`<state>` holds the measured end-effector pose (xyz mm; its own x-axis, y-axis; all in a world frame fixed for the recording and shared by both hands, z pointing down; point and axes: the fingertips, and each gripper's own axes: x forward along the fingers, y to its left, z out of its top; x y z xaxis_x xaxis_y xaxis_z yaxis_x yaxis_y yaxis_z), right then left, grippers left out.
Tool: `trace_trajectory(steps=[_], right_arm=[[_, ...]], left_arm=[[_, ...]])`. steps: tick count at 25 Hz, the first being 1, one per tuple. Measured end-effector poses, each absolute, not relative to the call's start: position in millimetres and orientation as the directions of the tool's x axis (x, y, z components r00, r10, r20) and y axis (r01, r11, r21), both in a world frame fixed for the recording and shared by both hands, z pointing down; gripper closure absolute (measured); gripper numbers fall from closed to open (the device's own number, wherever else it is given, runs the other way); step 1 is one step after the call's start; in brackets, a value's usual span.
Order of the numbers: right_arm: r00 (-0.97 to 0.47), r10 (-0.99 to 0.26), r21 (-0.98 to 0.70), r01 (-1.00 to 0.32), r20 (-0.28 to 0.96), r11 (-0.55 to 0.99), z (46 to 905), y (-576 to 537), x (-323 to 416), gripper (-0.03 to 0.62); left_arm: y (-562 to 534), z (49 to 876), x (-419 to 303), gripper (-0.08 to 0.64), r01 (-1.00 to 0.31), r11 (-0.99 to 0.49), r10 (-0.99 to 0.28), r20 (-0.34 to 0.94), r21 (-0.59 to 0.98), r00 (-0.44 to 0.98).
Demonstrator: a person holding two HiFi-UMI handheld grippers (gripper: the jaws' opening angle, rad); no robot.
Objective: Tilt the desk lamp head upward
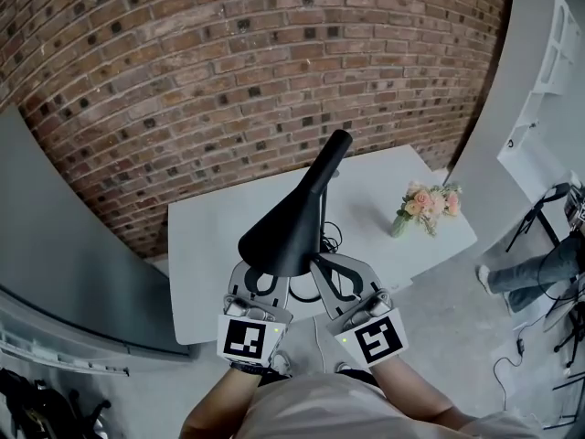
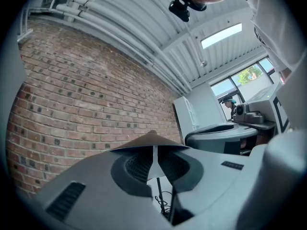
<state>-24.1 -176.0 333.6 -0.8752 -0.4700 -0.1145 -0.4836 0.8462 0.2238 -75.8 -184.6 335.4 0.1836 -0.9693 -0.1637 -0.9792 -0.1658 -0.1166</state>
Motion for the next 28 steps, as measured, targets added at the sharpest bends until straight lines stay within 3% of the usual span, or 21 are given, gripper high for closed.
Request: trace_trajectory(steps=[16, 28], right_arm=[[-0.911, -0.391, 0.221, -0.412, -0.133, 0.884, 326, -164, -26, 0.574], [-0.928, -0.358, 0.179, -0.370, -0.100, 0.911, 340, -168, -20, 0.574]], left_arm=[[-184, 333, -79, 0.525, -0.985, -0.118, -0.981, -0.142, -0.127, 0.135], [-162, 391, -88, 0.525, -0.995, -0.036, -0.998, -0.054, -0.095, 0.041]])
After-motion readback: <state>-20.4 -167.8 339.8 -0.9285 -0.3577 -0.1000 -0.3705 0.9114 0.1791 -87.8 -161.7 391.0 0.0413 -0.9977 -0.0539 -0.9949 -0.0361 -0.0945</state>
